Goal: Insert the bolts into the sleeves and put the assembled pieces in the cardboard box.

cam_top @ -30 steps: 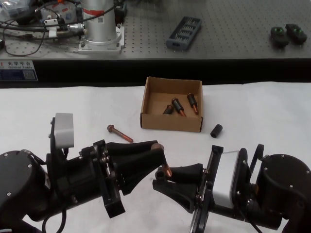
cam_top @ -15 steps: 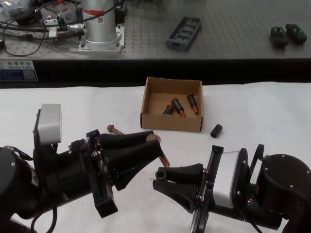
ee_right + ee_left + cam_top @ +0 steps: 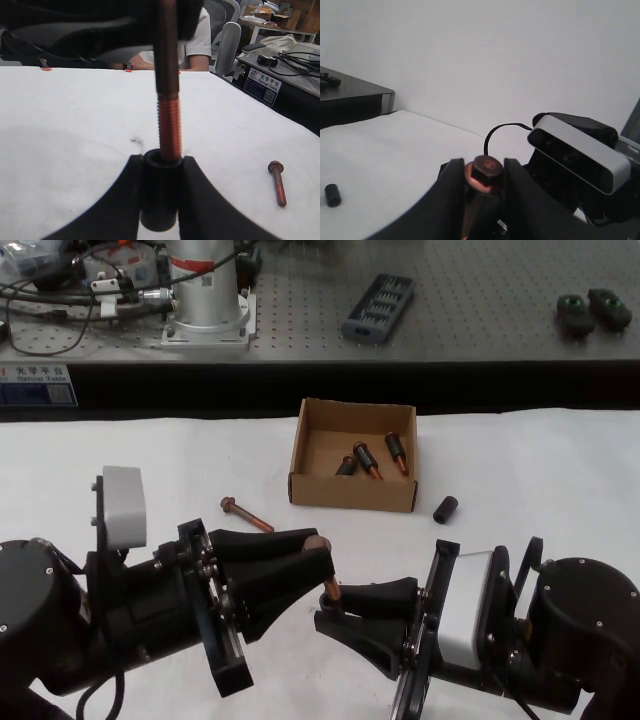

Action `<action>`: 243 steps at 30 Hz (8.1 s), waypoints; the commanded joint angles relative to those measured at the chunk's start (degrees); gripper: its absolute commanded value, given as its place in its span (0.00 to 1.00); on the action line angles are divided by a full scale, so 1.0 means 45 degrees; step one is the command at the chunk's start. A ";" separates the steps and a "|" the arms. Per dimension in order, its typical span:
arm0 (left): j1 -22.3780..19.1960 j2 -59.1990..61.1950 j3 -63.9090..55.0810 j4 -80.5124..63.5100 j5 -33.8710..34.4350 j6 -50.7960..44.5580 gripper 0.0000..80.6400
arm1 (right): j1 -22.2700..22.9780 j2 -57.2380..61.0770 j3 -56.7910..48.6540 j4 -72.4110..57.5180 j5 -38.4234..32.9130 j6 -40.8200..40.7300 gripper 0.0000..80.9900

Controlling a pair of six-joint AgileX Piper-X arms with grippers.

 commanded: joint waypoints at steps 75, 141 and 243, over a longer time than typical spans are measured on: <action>0.0057 -0.0253 -0.0007 0.0174 0.0045 0.0896 0.50 | -0.0212 -0.0033 -0.0051 0.0108 -0.0077 -0.0034 0.09; 0.0057 -0.2883 -0.1048 1.0325 -0.8659 0.1959 0.01 | -0.3766 0.5918 -1.7708 2.0374 0.5829 0.3354 0.04; 0.0008 -1.0111 0.2192 1.5444 -1.1348 0.2700 0.01 | 0.0286 0.8696 -2.1528 2.4724 0.6639 -0.3970 0.49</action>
